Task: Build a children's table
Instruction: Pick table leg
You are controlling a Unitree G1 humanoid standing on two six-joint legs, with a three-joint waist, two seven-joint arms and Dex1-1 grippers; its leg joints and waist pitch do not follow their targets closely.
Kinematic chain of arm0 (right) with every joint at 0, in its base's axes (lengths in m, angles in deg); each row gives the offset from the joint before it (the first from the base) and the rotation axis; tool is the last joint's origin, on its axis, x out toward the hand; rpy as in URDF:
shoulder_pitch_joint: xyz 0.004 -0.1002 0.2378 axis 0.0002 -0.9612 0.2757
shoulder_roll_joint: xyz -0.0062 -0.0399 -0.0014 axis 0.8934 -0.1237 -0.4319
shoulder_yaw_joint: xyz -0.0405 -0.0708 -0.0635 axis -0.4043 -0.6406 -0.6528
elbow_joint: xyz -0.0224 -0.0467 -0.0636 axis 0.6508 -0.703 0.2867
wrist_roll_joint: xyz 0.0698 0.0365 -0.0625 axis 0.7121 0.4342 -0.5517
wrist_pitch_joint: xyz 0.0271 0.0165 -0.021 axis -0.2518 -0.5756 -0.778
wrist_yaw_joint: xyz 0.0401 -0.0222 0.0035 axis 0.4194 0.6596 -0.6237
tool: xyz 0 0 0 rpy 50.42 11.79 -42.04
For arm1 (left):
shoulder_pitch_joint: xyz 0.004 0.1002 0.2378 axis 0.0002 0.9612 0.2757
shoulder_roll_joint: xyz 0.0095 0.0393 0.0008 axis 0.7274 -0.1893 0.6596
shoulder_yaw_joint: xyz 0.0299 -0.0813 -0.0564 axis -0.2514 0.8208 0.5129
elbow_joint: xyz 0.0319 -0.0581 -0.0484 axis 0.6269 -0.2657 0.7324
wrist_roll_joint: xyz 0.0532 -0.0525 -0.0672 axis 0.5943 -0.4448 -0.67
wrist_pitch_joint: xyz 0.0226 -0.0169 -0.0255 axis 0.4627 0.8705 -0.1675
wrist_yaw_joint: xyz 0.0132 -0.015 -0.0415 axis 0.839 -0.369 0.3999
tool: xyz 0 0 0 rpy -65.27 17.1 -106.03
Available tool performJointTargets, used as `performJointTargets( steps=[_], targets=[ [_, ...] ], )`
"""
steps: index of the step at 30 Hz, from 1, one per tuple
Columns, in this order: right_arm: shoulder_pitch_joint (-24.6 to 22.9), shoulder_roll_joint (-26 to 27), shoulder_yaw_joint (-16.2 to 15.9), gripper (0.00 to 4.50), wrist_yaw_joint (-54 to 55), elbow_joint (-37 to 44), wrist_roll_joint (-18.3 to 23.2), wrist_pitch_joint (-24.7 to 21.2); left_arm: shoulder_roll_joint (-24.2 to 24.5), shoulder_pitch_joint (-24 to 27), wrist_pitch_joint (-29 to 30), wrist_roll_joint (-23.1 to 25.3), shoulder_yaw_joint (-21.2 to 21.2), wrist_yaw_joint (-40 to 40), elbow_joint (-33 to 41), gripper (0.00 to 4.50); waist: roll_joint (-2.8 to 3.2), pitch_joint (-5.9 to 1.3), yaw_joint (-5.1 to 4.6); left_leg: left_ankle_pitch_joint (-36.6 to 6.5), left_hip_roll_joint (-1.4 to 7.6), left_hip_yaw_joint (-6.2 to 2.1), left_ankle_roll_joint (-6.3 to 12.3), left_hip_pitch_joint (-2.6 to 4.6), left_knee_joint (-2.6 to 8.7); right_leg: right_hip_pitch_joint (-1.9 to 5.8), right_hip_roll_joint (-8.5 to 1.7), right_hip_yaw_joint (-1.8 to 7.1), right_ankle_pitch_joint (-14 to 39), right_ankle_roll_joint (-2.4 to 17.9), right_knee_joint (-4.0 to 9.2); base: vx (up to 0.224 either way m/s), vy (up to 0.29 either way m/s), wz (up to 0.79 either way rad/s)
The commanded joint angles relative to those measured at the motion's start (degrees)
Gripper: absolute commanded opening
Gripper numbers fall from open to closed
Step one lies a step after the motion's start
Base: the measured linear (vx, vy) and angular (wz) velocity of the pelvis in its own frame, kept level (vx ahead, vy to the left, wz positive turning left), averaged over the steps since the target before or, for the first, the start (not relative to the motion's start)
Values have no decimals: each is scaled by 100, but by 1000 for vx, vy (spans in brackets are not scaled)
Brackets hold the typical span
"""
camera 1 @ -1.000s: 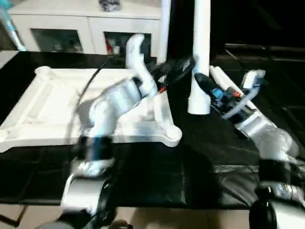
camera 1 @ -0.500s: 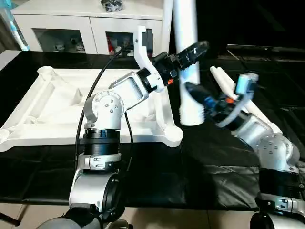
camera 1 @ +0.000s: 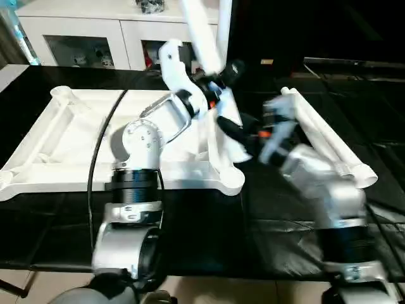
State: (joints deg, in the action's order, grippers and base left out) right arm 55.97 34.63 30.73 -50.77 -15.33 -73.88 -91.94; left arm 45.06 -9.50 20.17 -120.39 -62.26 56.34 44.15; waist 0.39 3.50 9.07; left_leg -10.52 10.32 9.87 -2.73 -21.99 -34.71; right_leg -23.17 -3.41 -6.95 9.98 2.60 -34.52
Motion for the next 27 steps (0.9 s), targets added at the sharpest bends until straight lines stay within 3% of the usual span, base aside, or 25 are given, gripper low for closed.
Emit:
performJointTargets(
  steps=[1, 6, 17, 19, 24, 27],
  targets=[
    [11, 43, -119, 188, 135, 68, -134, 78, -211, -164, -69, -18, -19, 189, 1, 309, 2, -483, -25, -453, 312, -150, 289, 77, 338, 382, -573, 376, 937, 536, 421, 0, 0, 0],
    [17, 116, -235, 188, 343, 89, -293, 211, -312, -100, -162, 95, -29, 520, 31, 269, 23, -476, -75, -553, 322, -155, 286, 85, 348, 382, -576, 377, 956, 576, 428, 0, 0, 0],
    [59, 138, -335, 188, 418, -14, -421, 333, -246, -121, -349, 50, -21, 794, -27, 194, -9, -472, -105, -529, 316, -145, 326, 85, 341, 380, -574, 386, 976, 570, 427, 0, 0, 0],
    [58, 144, -314, 258, 397, -31, -366, 325, -184, -118, -416, 106, -65, 738, -31, 190, -16, -470, -101, -526, 318, -144, 336, 87, 343, 380, -577, 386, 994, 567, 428, 0, 0, 0],
    [29, 143, -94, 288, 13, 138, 104, 203, 199, -161, -645, 391, -281, 488, -190, 188, 3, -473, -96, -511, 316, -148, 377, 79, 340, 384, -577, 386, 971, 541, 427, 0, 0, 0],
    [25, -28, 191, 308, -289, 331, 535, -22, 599, -218, -740, 564, -505, 33, -360, 187, 0, -475, -87, -550, 308, -150, 403, 92, 350, 382, -563, 386, 1075, 396, 445, 0, 0, 0]
  ],
)
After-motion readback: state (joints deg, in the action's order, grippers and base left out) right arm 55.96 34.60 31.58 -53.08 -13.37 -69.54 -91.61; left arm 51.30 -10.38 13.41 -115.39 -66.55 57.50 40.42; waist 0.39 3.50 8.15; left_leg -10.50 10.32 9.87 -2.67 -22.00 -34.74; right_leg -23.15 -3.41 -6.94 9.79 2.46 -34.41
